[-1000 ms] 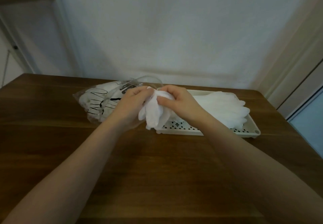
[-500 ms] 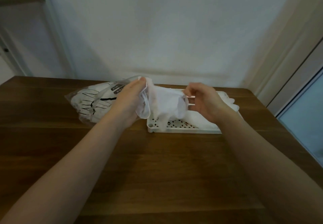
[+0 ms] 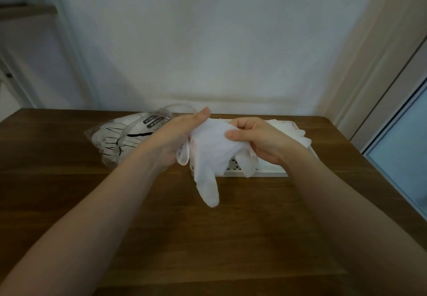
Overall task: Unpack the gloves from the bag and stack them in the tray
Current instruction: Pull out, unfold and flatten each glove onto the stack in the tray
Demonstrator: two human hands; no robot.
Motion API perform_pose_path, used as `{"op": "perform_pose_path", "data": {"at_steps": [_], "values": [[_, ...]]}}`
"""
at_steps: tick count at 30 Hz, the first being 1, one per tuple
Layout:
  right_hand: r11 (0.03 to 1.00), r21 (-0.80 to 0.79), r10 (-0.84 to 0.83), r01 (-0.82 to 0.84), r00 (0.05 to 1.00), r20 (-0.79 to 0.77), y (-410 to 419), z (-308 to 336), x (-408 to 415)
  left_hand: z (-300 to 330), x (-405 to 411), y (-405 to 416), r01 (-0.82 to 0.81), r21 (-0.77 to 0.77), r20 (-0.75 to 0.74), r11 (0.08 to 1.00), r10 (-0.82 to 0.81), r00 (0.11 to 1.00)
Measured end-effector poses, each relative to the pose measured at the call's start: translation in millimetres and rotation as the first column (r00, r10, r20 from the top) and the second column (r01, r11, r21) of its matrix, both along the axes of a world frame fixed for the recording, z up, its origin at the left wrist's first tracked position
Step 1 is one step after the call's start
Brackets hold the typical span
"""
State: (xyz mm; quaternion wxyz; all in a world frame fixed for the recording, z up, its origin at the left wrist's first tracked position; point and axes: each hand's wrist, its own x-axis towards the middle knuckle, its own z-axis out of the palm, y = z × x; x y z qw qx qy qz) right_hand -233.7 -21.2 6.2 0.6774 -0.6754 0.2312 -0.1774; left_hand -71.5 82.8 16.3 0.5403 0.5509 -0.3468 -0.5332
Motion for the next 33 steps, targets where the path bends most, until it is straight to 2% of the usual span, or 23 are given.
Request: {"op": "perform_pose_path", "data": {"at_steps": [2, 5, 7, 11, 14, 16, 18, 20, 22, 24, 26, 28, 29, 31, 33], "values": [[0.999, 0.045, 0.005, -0.005, 1.000, 0.002, -5, 1, -7, -2, 1, 0, 0.039, -0.007, 0.023, 0.999, -0.039, 0.999], [0.994, 0.112, -0.027, 0.021, 0.998, 0.056, -11, -1, -15, -2, 1, -4, -0.084, 0.039, 0.051, 0.996, 0.082, 0.995], [0.991, 0.096, -0.100, 0.093, 0.993, 0.065, -15, -3, -20, 0, -5, -9, -0.137, 0.024, 0.041, 0.990, 0.136, 0.990], [0.936, -0.108, -0.337, 0.334, 0.941, -0.014, -27, -7, -33, 0, -18, -25, -0.129, -0.059, 0.081, 0.990, 0.134, 0.988], [0.859, -0.350, -0.436, 0.373, 0.891, -0.122, -39, -7, -48, -6, -29, -43, -0.132, -0.089, 0.217, 0.987, 0.148, 0.965], [0.772, -0.557, -0.491, 0.306, 0.844, -0.217, -47, -4, -57, -13, -36, -53, -0.132, -0.115, 0.388, 0.985, 0.167, 0.907], [0.640, -0.745, -0.561, 0.188, 0.777, -0.286, -62, 2, -68, -19, -46, -66, -0.099, -0.131, 0.588, 0.986, 0.158, 0.793], [0.557, -0.823, -0.595, 0.113, 0.745, -0.300, -73, 11, -73, -25, -50, -78, -0.090, -0.149, 0.750, 0.985, 0.171, 0.639], [0.509, -0.855, -0.599, 0.098, 0.754, -0.270, -84, 13, -71, -30, -51, -88, -0.104, -0.188, 0.806, 0.977, 0.214, 0.552], [0.514, -0.857, -0.581, 0.049, 0.754, -0.305, -95, 8, -64, -35, -48, -94, -0.139, -0.216, 0.804, 0.966, 0.257, 0.537], [0.585, -0.809, -0.539, -0.063, 0.714, -0.446, -109, -3, -62, -42, -46, -98, -0.145, -0.209, 0.822, 0.967, 0.254, 0.510], [0.669, -0.733, -0.470, -0.122, 0.695, -0.544, -119, -14, -66, -47, -41, -101, -0.112, -0.161, 0.889, 0.981, 0.193, 0.415], [0.681, -0.719, -0.446, -0.140, 0.699, -0.559, -122, -16, -68, -50, -39, -102, -0.097, -0.126, 0.918, 0.987, 0.153, 0.365], [0.662, -0.736, -0.454, -0.141, 0.705, -0.544, -128, -16, -71, -53, -35, -104, -0.085, -0.047, 0.952, 0.995, 0.070, 0.299], [0.631, -0.772, -0.529, -0.074, 0.687, -0.498, -132, -13, -68, -56, -34, -105, -0.093, -0.017, 0.963, 0.996, 0.041, 0.267]]}}
